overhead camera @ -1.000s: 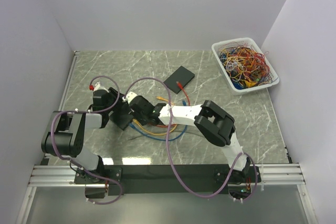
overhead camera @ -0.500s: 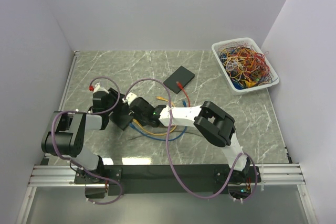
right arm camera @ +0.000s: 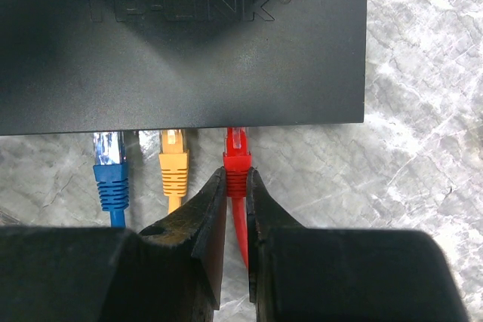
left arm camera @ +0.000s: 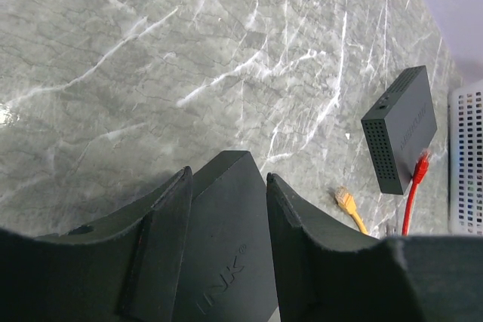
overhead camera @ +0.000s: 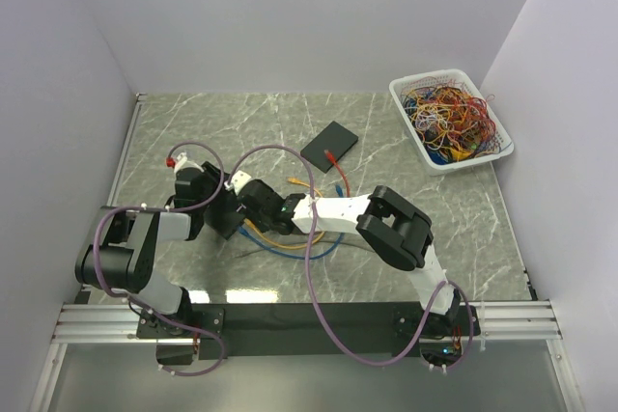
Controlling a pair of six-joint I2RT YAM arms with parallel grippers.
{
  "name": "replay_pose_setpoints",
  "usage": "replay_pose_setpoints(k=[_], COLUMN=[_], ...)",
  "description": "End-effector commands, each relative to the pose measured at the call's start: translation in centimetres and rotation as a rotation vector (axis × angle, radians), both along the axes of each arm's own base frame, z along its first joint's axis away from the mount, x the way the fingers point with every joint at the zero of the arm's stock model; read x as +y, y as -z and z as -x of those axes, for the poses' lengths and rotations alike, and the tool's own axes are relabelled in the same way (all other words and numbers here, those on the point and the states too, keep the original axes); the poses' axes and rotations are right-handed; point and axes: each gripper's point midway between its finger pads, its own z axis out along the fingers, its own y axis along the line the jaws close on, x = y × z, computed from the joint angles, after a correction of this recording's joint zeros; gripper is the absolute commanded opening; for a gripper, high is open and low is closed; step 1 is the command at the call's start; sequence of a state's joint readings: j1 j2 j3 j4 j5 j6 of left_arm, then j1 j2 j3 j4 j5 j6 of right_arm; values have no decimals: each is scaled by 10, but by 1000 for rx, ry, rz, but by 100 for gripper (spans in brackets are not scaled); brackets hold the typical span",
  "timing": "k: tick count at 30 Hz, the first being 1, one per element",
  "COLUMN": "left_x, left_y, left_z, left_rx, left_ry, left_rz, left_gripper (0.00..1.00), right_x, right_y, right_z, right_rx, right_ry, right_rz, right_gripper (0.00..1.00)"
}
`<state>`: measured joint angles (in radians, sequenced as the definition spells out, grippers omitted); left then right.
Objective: Insert the plug into the switch port
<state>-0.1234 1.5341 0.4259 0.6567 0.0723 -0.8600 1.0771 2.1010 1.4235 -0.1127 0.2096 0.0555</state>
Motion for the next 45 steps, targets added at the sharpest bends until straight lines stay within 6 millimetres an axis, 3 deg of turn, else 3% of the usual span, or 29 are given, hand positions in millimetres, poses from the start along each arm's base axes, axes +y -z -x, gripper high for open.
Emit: replay_pose_setpoints(k=[1,8,10,17,24,32,33,35,36,37,45], left_x=[-23,-27,-29,-35,-38,-45,-45,-47,-47,-46,-47], left_y=[49,59,61,73,93,105,107,109,109,109,107], left_z=[51,61,63,76,96,106,108,108,109,110,106], left_rx=[245,291,300,338,392,423,427,426,428,428,422], left_ry=[82,82,88,122,148,166,167,175,174,173,165], left_rz=[29,36,42,75,96,111,113,117,118,115,118], left_gripper=[50,50,50,50,49,48,48,48,47,47,47], right_x=[44,45,48,43,43,67,72,83,87,91,80], right_y=[-85,-92,-107,-120,-131,-173,-168,-177,-166,-172,-157], right_z=[-33,-42,-44,-54,-81,-106,-108,-112,-114,-117,-127], right_rx=[-178,-245,-281,-357,-395,-446,-440,-442,-435,-441,-433], right_ry=[17,35,35,9,13,-19,-23,-28,-28,-25,33], right_rz=[-252,-295,-355,-447,-471,-576,-577,-614,-606,-627,-599], right_gripper=[0,0,0,0,0,0,0,0,0,0,2])
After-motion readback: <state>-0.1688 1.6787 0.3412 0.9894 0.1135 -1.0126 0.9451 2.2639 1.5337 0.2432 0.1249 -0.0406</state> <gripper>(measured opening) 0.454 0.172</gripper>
